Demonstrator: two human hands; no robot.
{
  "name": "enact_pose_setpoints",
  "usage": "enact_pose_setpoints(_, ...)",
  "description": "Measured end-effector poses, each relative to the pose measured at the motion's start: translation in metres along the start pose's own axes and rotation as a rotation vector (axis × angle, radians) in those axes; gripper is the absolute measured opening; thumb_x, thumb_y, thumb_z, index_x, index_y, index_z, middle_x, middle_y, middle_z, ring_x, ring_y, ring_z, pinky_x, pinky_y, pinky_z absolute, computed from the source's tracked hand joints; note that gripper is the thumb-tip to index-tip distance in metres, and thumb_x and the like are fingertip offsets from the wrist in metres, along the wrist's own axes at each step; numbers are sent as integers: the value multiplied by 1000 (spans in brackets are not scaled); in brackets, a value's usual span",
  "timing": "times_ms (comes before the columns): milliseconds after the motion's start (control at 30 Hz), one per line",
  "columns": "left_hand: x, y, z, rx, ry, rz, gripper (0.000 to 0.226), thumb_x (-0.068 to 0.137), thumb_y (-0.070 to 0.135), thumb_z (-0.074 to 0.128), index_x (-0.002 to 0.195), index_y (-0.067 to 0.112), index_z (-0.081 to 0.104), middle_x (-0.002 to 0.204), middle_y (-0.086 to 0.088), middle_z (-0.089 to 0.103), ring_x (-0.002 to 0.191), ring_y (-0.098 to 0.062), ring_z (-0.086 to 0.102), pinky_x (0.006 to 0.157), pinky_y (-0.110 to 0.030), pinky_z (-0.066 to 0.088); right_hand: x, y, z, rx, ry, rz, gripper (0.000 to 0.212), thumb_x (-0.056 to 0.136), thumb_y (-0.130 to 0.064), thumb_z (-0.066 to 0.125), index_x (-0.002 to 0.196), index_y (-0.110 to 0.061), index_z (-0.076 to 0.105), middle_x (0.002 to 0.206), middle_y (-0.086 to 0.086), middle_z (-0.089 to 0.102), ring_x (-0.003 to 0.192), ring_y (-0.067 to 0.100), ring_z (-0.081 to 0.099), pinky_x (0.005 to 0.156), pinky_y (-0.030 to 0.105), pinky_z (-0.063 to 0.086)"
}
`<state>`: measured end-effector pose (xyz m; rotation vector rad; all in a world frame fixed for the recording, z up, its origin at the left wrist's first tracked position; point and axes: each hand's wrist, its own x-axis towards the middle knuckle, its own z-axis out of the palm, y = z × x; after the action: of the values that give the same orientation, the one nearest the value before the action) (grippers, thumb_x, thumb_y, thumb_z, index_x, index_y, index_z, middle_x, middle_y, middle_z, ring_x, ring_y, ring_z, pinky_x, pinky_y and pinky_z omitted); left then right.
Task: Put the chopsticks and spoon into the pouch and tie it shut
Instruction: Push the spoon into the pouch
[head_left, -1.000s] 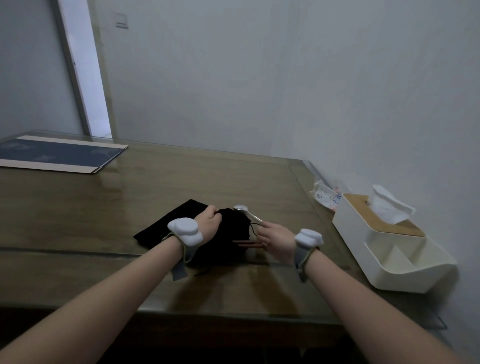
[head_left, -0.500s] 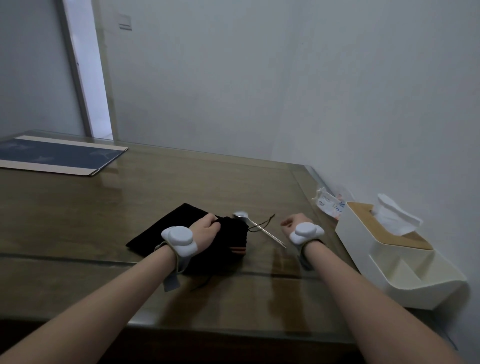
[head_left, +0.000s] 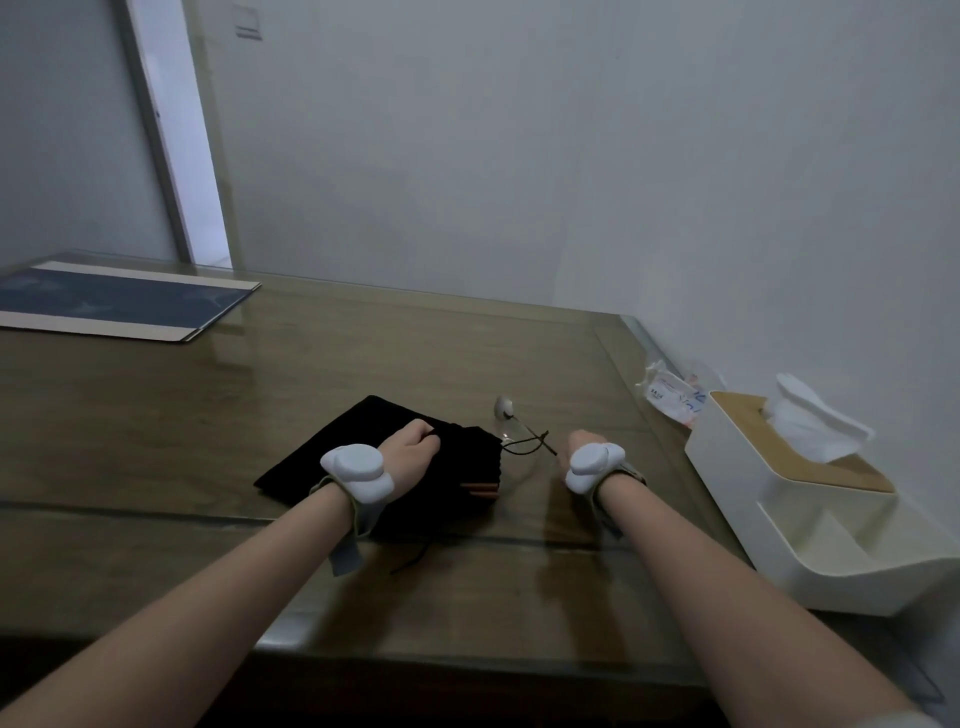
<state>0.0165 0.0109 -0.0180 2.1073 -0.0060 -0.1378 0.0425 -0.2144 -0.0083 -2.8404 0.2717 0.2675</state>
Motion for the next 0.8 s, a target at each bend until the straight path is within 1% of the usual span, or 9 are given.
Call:
enact_pose_setpoints(67,-1,0,0,-37,12,-6,15,95,21,39,95,11,50,77,-1,50,73,-16,49,68,-29,36,1,1,-7,85,48,19,12,95,-10,44,96,-14,55,131,22,56,122,33,52,79,31,37)
enact_pose_setpoints(133,-2,1,0,-58,14,-19,16,95,21,39,97,10,50,80,-2,51,82,-21,51,73,-28,36,3,7,-17,130,132,45,27,95,-9,41,118,-3,55,127,20,58,118,32,55,88,32,43)
enact_pose_setpoints(167,-3,2,0,-67,14,-27,16,95,21,39,98,10,51,83,-4,52,85,-22,51,75,-29,36,2,11,-22,164,207,33,28,96,-10,40,118,-3,54,121,18,61,112,31,58,87,31,44)
enact_pose_setpoints(267,-3,5,1,-125,15,-56,17,95,20,40,99,8,53,94,-11,55,90,-24,54,77,-31,38,-4,19,-33,542,371,-122,19,93,-20,45,100,-10,59,86,9,68,78,24,64,68,29,46)
enact_pose_setpoints(400,-6,7,0,-225,68,-78,16,91,15,47,81,10,58,79,-8,58,82,-25,56,74,-30,41,-19,21,-37,919,231,-234,25,92,-11,50,70,-17,61,55,2,51,37,5,40,34,14,29)
enact_pose_setpoints(533,-6,7,-8,-148,78,-106,23,86,16,51,63,13,55,58,-2,47,54,-17,44,56,-28,33,-29,27,-39,904,11,-203,26,87,-4,51,64,-10,62,51,1,40,37,8,28,37,12,20)
enact_pose_setpoints(633,-9,7,-14,-114,64,-140,19,84,17,48,65,15,43,56,-1,35,52,-18,31,58,-31,26,-41,37,-43,849,-5,-186,23,84,-5,51,64,-7,62,51,0,36,41,10,24,39,14,18)
enact_pose_setpoints(700,-8,5,-15,-122,83,-153,21,82,17,49,62,16,44,56,-1,38,53,-19,33,61,-33,28,-47,43,-44,799,-4,-175,21,84,-7,52,65,-6,62,52,1,36,42,11,25,39,15,19)
enact_pose_setpoints(800,-10,5,-12,-122,63,-97,22,82,20,55,61,21,59,56,2,52,50,-15,46,52,-26,36,-52,38,-41,713,-4,-157,23,83,-5,52,63,-7,63,54,2,38,43,12,26,38,15,20)
